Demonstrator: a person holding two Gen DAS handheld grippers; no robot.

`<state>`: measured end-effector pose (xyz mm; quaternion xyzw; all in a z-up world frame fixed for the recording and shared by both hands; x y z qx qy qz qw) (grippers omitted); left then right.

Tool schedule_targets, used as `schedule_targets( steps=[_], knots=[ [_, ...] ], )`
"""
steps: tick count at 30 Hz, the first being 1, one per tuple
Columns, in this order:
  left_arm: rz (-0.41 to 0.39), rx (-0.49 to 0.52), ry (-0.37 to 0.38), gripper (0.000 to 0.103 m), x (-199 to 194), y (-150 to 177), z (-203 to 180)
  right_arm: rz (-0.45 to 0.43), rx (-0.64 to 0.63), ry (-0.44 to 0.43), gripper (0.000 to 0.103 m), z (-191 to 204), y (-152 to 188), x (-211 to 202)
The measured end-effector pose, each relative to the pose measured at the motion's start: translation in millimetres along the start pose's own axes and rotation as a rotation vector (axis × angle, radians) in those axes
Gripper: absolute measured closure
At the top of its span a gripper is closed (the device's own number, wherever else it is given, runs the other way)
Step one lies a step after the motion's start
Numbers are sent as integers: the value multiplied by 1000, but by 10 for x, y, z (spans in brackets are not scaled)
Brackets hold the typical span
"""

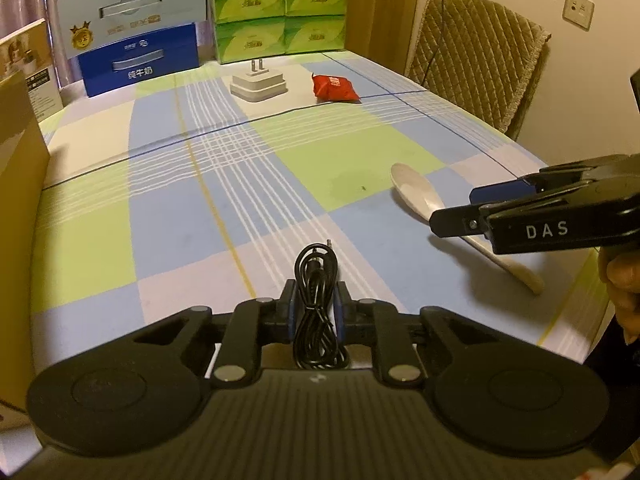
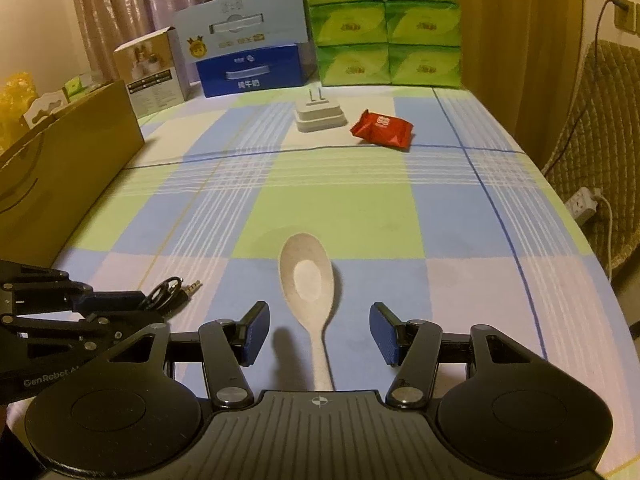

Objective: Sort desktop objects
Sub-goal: 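Lift the black cable with the left tool while the right tool lifts the spoon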

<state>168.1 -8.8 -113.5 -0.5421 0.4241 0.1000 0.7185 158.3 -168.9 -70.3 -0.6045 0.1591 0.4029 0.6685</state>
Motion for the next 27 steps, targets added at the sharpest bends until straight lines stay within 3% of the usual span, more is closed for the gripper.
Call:
schedule_targets(
  steps=[24,27],
  knots=[
    [-20,-88,-13,90,-44,10,128,-27,-114,3,50,142,-60,316],
    [-20,-91,-13,90,-48,11,125,-32,-127,3,54,169,-59,336]
  ],
)
Point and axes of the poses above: each gripper's, at about its wrist camera, not at the fingertips, and x roughly the way its jaws point, z to its left, y to its underside, the point moved 3 cm from there along x, roughly the way its jaws point, and after that the axes turned 8 degrees about x, right-handed, at the moved point
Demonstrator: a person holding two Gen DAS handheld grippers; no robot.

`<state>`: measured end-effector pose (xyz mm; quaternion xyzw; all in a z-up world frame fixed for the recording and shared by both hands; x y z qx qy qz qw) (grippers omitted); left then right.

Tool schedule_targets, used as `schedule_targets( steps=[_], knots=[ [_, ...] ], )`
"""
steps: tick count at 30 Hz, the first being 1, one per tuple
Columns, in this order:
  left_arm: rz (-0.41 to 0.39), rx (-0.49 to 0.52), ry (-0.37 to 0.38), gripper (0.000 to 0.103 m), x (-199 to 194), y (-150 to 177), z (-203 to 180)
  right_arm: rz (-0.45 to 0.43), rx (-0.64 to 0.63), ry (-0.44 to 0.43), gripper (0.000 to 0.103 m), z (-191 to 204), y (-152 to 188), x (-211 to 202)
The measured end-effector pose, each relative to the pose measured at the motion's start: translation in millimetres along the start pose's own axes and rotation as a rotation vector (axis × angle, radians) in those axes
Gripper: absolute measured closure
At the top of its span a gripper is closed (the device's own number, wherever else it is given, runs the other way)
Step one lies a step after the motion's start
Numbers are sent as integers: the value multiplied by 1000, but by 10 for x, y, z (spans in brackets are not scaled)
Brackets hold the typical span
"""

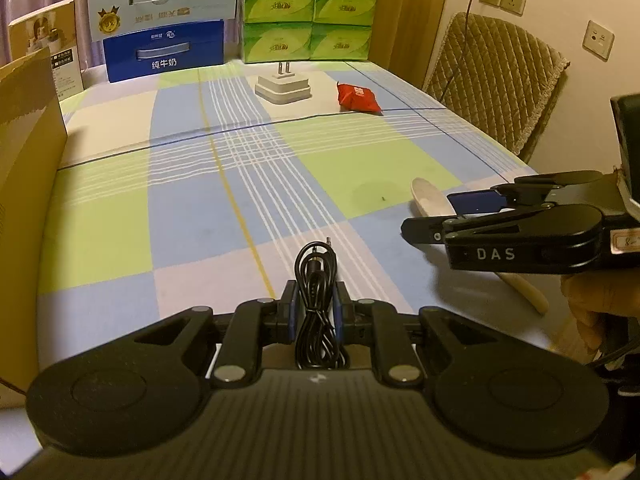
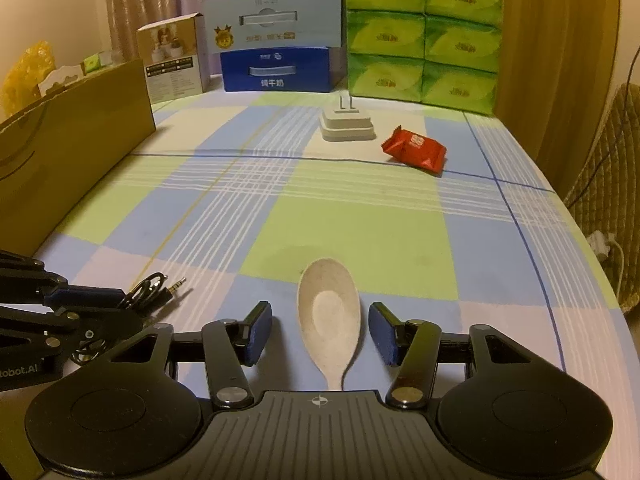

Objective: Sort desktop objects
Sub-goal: 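Lift the black cable with the left tool while the right tool lifts the spoon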

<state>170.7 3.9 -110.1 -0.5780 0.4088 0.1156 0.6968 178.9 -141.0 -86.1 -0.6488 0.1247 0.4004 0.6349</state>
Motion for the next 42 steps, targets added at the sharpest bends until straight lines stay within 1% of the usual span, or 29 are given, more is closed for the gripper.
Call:
schedule_targets(
  steps=[1,3,5,6,9,12,20,28,33,38,40,42],
  knots=[
    [-1,0,0,90,0,1,-2,-2,-3,2,58,4,-2,3],
    [0,-4,1,90,4,-2,2,-4,5,5,61,-10,-12,8],
    [1,-6,0,90,12,-2,3,-6,22,10,67,-30,-19,6],
    [1,-5,0,90,11,0,4,-7,24,17,72,-35,-21,4],
    [2,-7,-1,90,17,2,16,-4,31,15,73,-37,-30,3],
    [1,-6,-4,90,26,-7,18,-6,11,12,73,4,-22,-9],
    [-7,2,-10,90,13,-13,-15,-40,9,-3,73,72,-52,-92],
    [-15,16,-7,90,-29,-26,-43,-74,50,-44,73,106,-117,-214],
    [-24,25,-8,90,-78,-47,-69,-99,40,-59,73,181,-150,-319],
    [-16,30,-11,90,-72,-15,-84,-90,48,-49,73,162,-120,-332],
    [-5,28,0,90,-38,8,-87,-86,52,-44,73,131,-108,-324],
    [0,31,-10,89,-7,20,-91,-81,61,-39,73,102,-100,-311]
  ],
)
Point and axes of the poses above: each gripper's, at about its wrist camera, not at the fingertips, and x roughly the way its jaws point, z to its left, y to its underside, the point moved 3 cm from there along x, roughly the way its jaws point, and after that the axes turned 8 degrees about x, right-handed, at the moved point
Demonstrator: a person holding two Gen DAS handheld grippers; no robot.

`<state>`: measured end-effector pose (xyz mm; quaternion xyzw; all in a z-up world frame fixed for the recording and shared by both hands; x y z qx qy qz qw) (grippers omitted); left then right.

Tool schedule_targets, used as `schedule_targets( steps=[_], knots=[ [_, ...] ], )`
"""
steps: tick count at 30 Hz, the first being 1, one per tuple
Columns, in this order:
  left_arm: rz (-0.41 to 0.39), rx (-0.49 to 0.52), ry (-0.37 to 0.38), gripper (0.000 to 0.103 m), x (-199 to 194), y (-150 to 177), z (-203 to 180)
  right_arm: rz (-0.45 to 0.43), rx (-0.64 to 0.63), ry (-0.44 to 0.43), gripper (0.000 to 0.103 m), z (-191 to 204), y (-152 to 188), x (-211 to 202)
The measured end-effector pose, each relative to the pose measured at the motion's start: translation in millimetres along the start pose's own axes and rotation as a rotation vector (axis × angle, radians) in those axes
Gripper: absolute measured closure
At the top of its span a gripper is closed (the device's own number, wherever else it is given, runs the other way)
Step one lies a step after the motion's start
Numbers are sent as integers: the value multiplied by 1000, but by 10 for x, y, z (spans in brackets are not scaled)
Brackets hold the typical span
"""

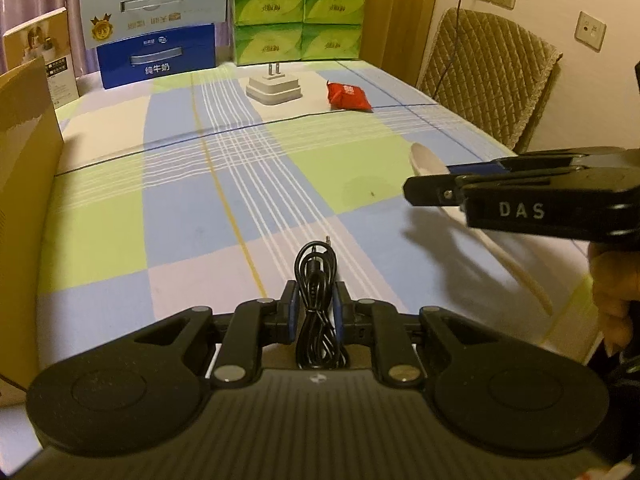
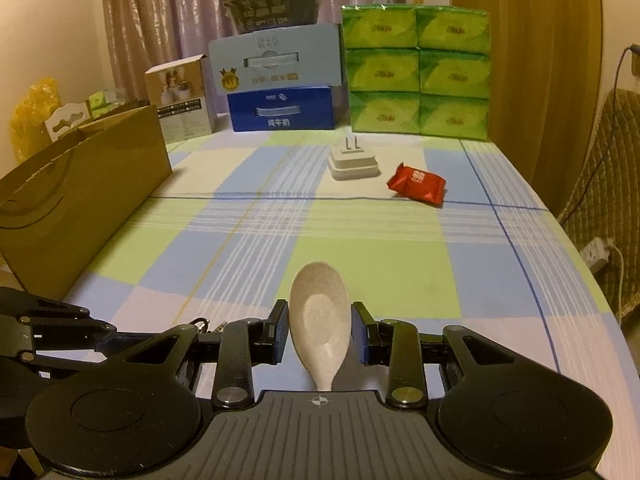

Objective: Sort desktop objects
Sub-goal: 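Lift the black cable with the left tool while the right tool lifts the spoon, then carry the cable with the left tool while the right tool carries the spoon toward the cardboard box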

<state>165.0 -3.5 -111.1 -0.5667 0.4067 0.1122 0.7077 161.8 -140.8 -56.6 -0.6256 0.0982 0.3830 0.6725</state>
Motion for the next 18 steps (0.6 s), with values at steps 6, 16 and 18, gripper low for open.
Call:
schedule_targets(
  steps=[6,16,18],
  knots=[
    [-14,13,-5,80,79,-29,-24,3,14,-6,73,-24,-12,43],
    [-24,34,-19,85,93,-44,-32,-8,22,-11,73,-12,-29,36],
    [-38,39,-20,86,42,-53,-46,-13,21,-11,73,-4,-31,20]
  ],
)
Point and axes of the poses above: each gripper's, at about its wrist camera, not at the fingertips, and x roughly the way its jaws point, z to its left, y to its underside, the point moved 3 cm from there along x, roughly the way its jaws point, and after that the axes turned 8 degrees about x, right-handed, at the moved point
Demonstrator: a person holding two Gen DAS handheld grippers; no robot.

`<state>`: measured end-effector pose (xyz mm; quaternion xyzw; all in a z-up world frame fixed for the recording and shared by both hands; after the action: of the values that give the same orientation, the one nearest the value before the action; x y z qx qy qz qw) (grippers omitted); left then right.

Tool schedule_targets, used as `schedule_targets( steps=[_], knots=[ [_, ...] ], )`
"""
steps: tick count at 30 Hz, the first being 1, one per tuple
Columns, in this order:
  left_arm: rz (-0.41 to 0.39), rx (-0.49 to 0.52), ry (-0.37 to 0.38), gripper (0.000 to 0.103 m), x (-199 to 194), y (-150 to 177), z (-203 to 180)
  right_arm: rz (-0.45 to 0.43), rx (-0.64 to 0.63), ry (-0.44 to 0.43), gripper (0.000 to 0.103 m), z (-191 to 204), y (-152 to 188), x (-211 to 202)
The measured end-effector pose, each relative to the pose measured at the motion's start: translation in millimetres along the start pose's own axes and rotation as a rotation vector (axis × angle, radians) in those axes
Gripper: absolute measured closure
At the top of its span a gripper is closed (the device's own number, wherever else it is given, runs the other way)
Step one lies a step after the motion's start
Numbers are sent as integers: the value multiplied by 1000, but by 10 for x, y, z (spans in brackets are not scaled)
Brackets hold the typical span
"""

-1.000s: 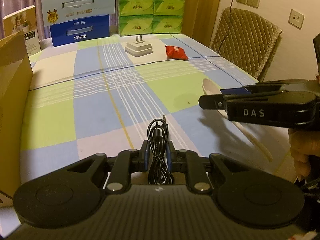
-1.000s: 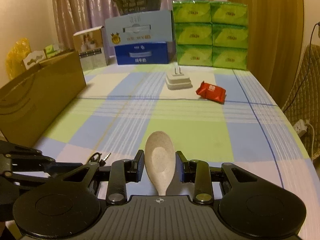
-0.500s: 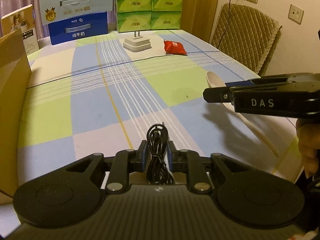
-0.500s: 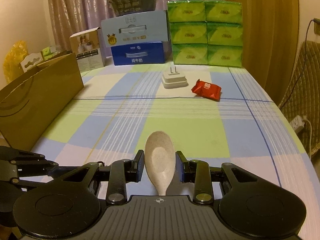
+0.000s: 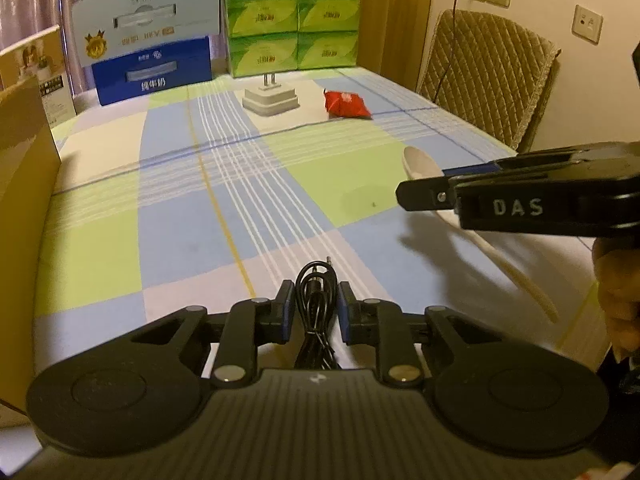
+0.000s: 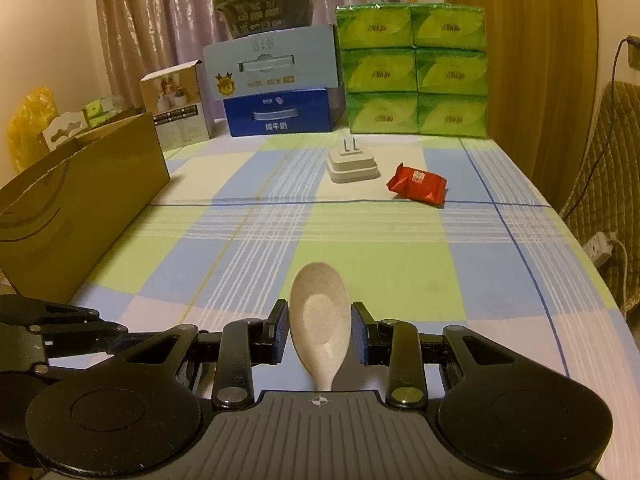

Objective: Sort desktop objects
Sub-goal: 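Carry the cable with the left tool while the right tool carries the spoon toward the cardboard box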

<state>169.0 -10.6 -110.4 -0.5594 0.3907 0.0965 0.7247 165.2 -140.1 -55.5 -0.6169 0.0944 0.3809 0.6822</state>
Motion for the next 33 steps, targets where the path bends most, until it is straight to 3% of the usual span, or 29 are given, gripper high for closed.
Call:
schedule_targets(
  steps=[14,33],
  knots=[
    [-83,-44,11,86,-307,-171,52,-42,-9,-4,73,56,-83,-164],
    [-145,-71,-94,86,-958,-430,343,-113,-33,-57,73,380,-400,-600]
  ],
)
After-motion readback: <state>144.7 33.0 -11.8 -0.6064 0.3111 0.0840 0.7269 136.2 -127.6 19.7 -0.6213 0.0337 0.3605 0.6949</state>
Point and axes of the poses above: each gripper's, at about its wrist camera, not at the fingertips, and x roughly the way its jaws point, z to its left, y to its underside, the point moved 3 cm from there along x, roughly the way its jaws point, and after that the axes turned 8 degrees about x, right-handed, at the moved point
